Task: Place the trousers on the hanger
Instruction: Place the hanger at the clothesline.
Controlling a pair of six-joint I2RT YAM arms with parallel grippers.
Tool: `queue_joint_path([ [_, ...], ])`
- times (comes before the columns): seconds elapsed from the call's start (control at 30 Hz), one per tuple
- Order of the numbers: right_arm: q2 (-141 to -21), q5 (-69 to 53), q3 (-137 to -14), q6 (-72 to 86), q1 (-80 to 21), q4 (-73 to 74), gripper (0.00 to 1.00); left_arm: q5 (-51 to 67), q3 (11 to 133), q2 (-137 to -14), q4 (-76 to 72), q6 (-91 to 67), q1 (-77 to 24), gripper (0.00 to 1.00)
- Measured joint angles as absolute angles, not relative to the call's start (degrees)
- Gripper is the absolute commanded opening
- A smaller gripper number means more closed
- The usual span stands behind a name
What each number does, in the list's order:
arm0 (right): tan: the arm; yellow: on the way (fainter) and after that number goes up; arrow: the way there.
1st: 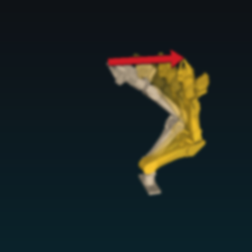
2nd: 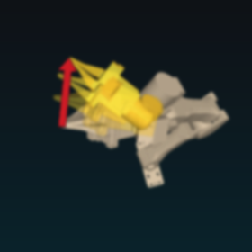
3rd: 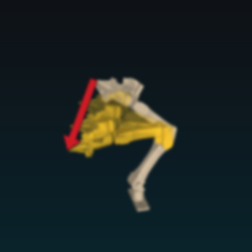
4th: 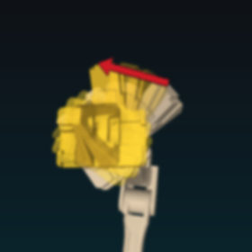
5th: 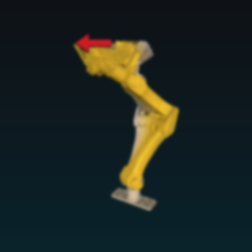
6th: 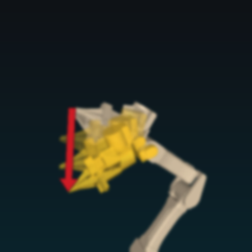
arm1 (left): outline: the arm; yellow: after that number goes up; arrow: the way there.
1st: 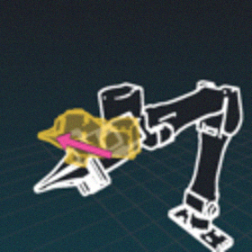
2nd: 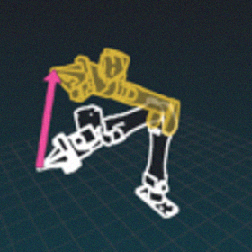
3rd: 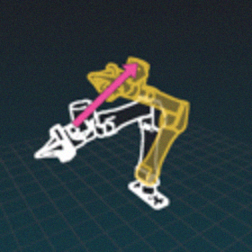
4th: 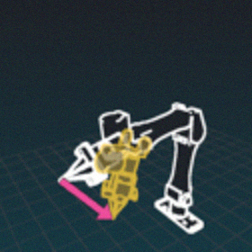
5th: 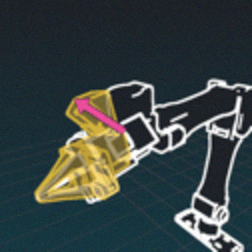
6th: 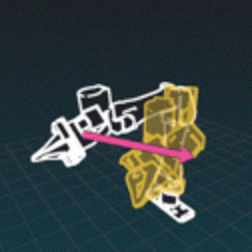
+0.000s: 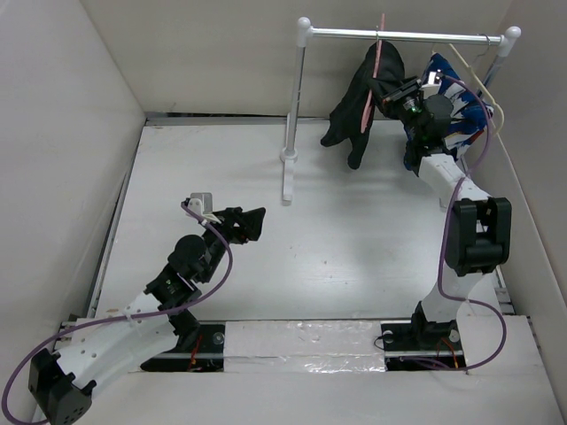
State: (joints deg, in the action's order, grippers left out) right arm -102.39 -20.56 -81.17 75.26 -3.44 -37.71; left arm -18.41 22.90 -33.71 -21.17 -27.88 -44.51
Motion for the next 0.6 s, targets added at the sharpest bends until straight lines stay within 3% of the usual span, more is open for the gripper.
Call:
queue_joint_path([
  [0.07, -102.4, -20.6, -81.2, 75.2, -3.4, -37.7, 0.07, -18.4, 22.9, -34.2, -21.2, -27.9, -44.5, 0.72],
  [0.1, -102.4, -20.6, -81.1, 75.3, -3.4, -37.8, 0.14, -18.4, 22.9, -34.4, -21.2, -27.9, -44.5, 0.73],
  [0.13, -102.4, -20.6, -80.9, 75.2, -3.4, -37.9, 0.31, -18.4, 22.9, -34.7, -21.1, -27.9, -44.5, 0.73],
  [0.23, -102.1, -20.5, -80.2, 74.1, -3.4, -40.2, 0.52, -18.4, 22.9, -35.5, -21.0, -27.9, -44.5, 0.73],
  [0.3, -100.6, -20.5, -79.1, 72.8, -3.4, -41.1, 0.53, -18.4, 22.9, -35.5, -20.6, -27.9, -44.5, 0.73],
  [0.33, -99.6, -20.6, -78.5, 71.8, -3.3, -41.1, 0.94, -18.4, 22.9, -35.5, -20.6, -27.9, -44.5, 0.74],
  [0.37, -98.5, -20.6, -77.6, 71.4, -3.3, -41.0, 1.00, -18.4, 22.9, -35.5, -20.7, -27.9, -44.5, 0.74],
  [0.6, -89.6, -22.7, -73.2, 65.7, -2.2, -41.5, 1.00, -18.5, 22.9, -37.1, -20.6, -27.9, -44.5, 0.74],
])
